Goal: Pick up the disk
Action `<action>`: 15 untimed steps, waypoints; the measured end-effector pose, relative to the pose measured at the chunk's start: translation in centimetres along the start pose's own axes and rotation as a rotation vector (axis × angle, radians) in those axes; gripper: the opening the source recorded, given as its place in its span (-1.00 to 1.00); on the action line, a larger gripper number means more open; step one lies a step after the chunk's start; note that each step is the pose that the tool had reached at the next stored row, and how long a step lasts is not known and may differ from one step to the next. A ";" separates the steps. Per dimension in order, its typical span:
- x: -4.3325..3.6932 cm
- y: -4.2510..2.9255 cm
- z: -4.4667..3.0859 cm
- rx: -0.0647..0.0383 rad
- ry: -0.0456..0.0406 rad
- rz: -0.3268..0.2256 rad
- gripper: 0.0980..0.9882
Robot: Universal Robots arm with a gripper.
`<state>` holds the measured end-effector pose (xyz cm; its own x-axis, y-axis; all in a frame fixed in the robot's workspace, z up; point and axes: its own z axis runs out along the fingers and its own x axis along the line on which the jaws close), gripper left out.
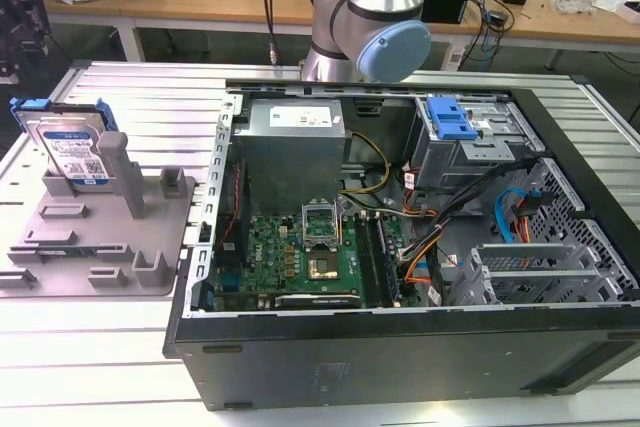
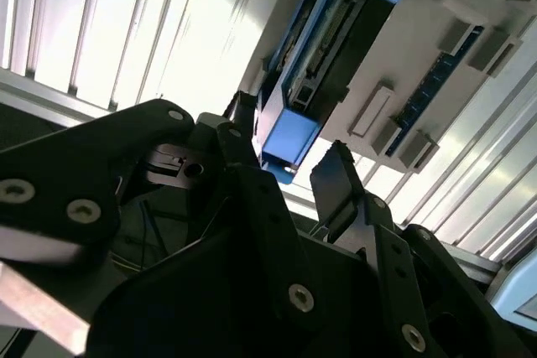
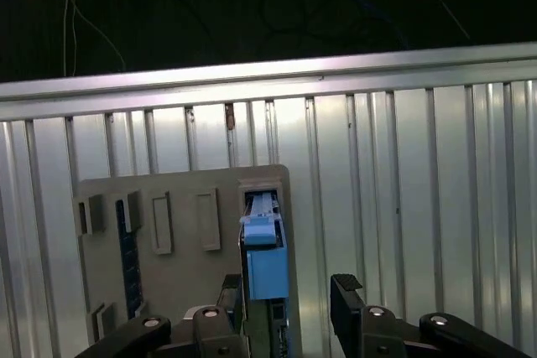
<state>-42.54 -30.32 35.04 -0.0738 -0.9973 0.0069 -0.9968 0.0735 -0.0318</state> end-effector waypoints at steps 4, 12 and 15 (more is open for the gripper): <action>0.00 0.03 0.01 0.000 0.0001 -0.001 0.00; 0.26 0.02 0.39 -0.021 0.0061 -0.036 0.00; 0.61 0.00 0.56 -0.022 0.0085 -0.047 0.00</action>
<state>-42.57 -30.93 34.49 -0.0274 -0.9995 0.0164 -0.9996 0.0272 -0.0095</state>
